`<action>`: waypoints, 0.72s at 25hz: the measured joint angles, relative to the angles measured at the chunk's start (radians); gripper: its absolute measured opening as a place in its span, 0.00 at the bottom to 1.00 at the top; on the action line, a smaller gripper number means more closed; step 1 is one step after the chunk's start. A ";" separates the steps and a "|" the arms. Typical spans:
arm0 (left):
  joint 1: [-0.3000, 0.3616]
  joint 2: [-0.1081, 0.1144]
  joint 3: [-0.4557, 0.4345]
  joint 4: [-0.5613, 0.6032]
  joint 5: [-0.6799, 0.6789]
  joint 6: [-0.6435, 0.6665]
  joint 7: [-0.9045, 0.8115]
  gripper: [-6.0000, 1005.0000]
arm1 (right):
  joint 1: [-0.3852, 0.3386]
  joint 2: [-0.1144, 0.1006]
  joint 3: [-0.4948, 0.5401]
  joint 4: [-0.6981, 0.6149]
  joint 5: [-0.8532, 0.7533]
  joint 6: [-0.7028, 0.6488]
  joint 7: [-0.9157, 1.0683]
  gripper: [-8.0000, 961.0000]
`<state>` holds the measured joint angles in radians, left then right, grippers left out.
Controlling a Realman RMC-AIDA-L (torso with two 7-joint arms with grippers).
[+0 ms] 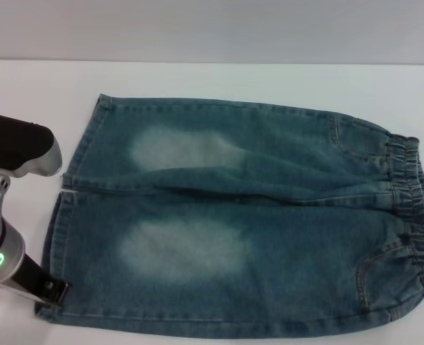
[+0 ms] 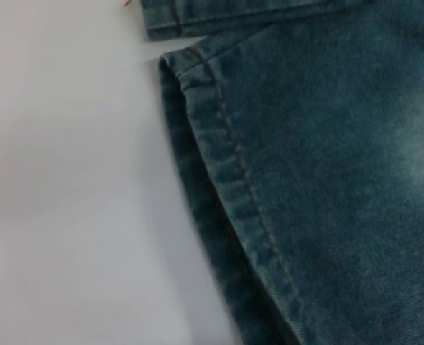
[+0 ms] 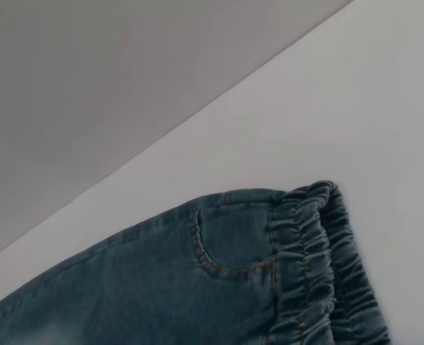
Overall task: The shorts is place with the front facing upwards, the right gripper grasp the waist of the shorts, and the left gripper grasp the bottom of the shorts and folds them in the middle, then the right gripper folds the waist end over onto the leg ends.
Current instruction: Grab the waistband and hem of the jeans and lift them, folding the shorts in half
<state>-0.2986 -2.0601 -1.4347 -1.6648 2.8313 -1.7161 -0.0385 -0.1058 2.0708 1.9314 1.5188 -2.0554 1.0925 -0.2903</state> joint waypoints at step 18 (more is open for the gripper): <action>-0.017 0.000 -0.007 -0.092 -0.004 -0.028 0.002 0.01 | -0.008 0.003 0.041 -0.027 -0.001 0.062 -0.003 0.84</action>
<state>-0.3153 -2.0601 -1.4414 -1.7566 2.8268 -1.7442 -0.0368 -0.1139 2.0737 1.9721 1.4916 -2.0559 1.1544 -0.2929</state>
